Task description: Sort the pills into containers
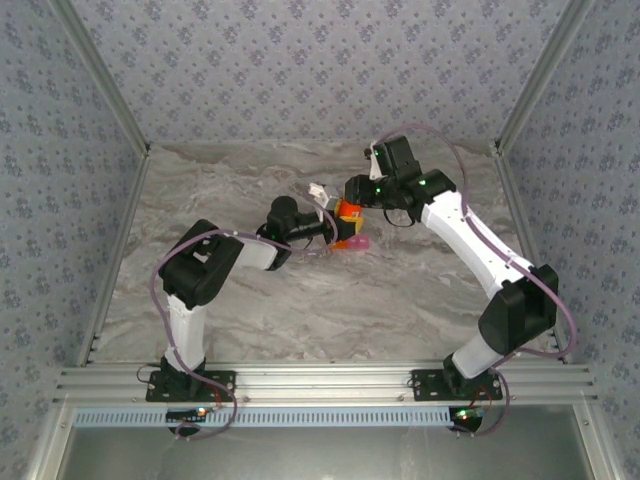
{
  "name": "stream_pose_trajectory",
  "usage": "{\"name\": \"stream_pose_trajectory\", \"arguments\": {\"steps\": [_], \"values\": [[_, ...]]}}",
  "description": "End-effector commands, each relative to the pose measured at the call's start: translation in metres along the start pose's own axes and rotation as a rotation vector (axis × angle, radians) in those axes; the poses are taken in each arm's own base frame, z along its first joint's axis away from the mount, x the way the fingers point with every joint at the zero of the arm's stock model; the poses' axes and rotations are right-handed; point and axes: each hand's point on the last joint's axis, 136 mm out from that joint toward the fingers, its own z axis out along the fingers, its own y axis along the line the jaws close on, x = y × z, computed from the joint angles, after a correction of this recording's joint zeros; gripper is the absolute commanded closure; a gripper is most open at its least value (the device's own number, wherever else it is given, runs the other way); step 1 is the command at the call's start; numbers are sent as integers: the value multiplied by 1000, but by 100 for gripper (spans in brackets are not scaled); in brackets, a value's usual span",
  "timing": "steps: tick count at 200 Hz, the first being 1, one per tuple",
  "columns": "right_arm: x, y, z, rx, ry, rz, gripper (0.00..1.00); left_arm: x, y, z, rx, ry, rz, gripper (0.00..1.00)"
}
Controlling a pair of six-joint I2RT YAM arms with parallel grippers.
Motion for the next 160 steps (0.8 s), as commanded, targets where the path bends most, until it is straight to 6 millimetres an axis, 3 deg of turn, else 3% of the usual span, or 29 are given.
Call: {"name": "stream_pose_trajectory", "arguments": {"steps": [1,8,11,15,88,129,136,160], "values": [[6,-3,1,-8,12,36,68,-46,-14,5,9,-134,128,59],[3,-7,0,-5,4,43,68,-47,-14,4,2,-135,130,38],[2,-9,0,-1,0,46,68,-47,-14,4,0,-134,128,10],[-1,-11,-1,3,-6,50,68,-47,-14,4,-2,-135,130,2],[-41,-89,-13,190,-191,119,68,-59,-14,-20,-103,-174,128,2],[-44,-143,-12,331,-342,142,68,-75,-3,-43,-272,-129,125,2],[-32,-155,-5,358,-332,147,68,-78,-1,-45,-294,-105,123,2],[-26,-174,0,407,-371,129,68,-81,12,-48,-375,18,62,2]]}}
